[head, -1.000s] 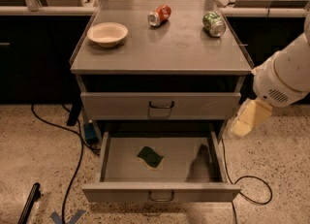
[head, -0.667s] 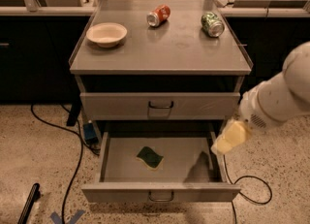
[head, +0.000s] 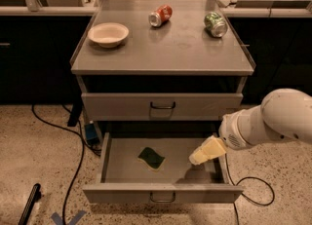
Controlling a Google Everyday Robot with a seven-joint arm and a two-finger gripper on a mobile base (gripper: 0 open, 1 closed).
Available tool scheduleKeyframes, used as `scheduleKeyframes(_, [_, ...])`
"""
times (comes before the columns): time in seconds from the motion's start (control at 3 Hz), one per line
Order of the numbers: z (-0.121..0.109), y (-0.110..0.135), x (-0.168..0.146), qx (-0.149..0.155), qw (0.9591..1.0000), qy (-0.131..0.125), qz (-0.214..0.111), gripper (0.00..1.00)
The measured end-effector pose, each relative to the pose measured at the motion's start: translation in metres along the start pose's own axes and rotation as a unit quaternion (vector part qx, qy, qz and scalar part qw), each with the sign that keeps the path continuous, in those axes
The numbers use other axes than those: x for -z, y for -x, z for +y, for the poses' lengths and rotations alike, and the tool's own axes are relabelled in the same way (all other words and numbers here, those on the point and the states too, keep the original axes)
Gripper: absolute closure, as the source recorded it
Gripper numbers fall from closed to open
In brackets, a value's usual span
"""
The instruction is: Pick sponge from middle drawer and place on counter
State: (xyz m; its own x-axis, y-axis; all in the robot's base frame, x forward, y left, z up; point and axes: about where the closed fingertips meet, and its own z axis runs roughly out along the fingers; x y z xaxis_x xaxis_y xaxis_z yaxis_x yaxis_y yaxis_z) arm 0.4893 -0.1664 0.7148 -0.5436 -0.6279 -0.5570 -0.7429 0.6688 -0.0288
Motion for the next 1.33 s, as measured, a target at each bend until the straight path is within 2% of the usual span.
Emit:
scheduleKeyframes(0.33, [0.001, -0.006, -0.009, -0.003, 0.9999, 0.009, 0.002, 0.00])
scheduleKeyframes(0.67, [0.008, -0.021, -0.018, -0.057, 0.9984, 0.001, -0.001, 0.00])
scheduleKeyframes(1.0, [0.029, -0.027, -0.064, -0.124, 0.9918, 0.012, -0.026, 0.00])
scheduleKeyframes(1.33, [0.034, -0.010, -0.115, -0.143, 0.9880, 0.016, -0.056, 0.00])
